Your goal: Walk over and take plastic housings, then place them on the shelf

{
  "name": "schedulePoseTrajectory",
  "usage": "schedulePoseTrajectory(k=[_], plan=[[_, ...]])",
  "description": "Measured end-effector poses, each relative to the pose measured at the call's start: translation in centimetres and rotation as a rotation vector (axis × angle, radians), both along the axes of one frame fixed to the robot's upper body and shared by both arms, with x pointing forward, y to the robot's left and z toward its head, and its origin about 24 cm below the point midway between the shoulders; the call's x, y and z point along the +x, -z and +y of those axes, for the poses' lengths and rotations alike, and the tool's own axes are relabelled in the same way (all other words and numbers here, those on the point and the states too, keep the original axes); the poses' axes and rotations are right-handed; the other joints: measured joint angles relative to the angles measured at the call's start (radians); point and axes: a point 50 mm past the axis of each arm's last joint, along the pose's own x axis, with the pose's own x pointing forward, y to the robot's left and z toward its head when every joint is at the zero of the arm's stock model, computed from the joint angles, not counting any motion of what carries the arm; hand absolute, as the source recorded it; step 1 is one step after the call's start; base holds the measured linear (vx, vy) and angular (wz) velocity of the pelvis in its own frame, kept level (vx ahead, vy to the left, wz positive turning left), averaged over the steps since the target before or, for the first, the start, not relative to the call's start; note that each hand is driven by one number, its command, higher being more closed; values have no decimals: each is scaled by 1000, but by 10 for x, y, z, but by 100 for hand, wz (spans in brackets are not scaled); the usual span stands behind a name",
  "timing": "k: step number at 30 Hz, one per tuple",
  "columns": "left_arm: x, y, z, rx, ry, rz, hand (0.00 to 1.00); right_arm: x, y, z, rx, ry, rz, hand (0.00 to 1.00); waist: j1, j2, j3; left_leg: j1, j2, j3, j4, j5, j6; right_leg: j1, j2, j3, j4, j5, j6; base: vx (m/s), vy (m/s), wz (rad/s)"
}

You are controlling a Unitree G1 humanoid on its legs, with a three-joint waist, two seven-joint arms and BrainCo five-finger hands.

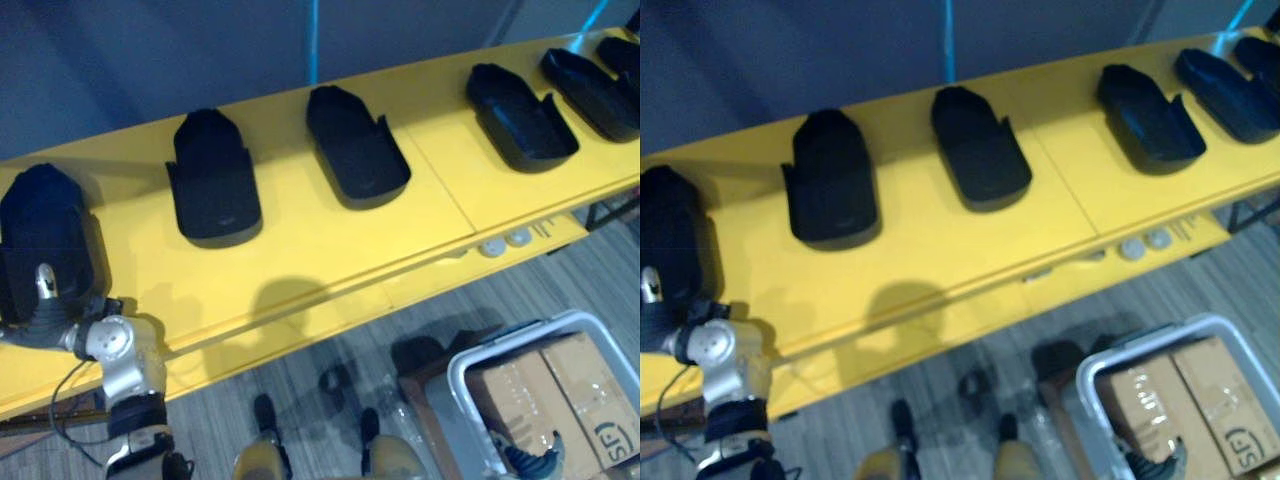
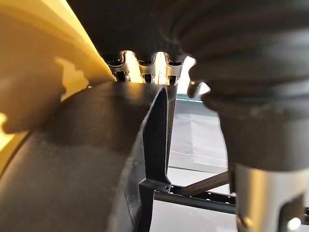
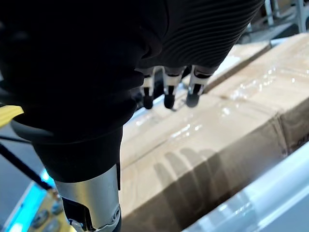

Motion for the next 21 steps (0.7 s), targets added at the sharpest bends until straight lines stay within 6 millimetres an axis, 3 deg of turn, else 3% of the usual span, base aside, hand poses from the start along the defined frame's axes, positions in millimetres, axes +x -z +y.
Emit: schedulePoseTrajectory(k=[7, 10, 12, 13, 15, 18, 21], plan=[[-8, -7, 14, 26, -119, -23, 0, 0, 1, 1, 3, -4, 3, 0, 3, 1, 1, -8, -1, -3, 1, 4, 0, -8, 0, -2, 1, 0, 0, 0, 0, 0], [-18, -45, 9, 172, -198, -162, 0, -5, 4, 3, 14, 1, 25, 0, 5, 1, 1, -6, -2, -7, 2, 4, 0, -3, 0, -4, 1, 0, 0, 12, 1, 4], [-31, -92, -14, 418, -193, -326, 0, -5, 6, 4, 19, 2, 27, 0, 4, 3, 0, 5, -4, -14, 1, 4, 0, 10, -1, -3, 0, -1, -1, -10, 8, 4], [-33, -103, -23, 471, -178, -367, 0, -5, 5, 4, 19, 1, 26, 0, 4, 5, 1, 5, -5, -17, 1, 4, 0, 12, -1, -4, 0, -1, -1, -34, 8, 6], [-39, -129, -58, 647, -79, -483, 0, -5, 5, 4, 18, 1, 25, 0, 3, 18, 1, 6, -7, -25, 0, 6, 1, 18, -2, -6, -2, -1, 0, -43, 7, 7], [-41, -132, -98, 726, 144, -538, 0, -6, 6, 4, 20, 1, 29, 0, 1, 41, -11, 6, -6, -26, 0, 6, 1, 20, -2, -7, -7, 0, 3, -23, 3, 1], [-39, -130, -121, 766, 321, -525, 0, -7, 7, 4, 21, 1, 36, 0, 0, 54, -19, 6, -4, -25, 0, 9, 1, 24, 0, -7, -19, 7, 15, 0, 0, 0]])
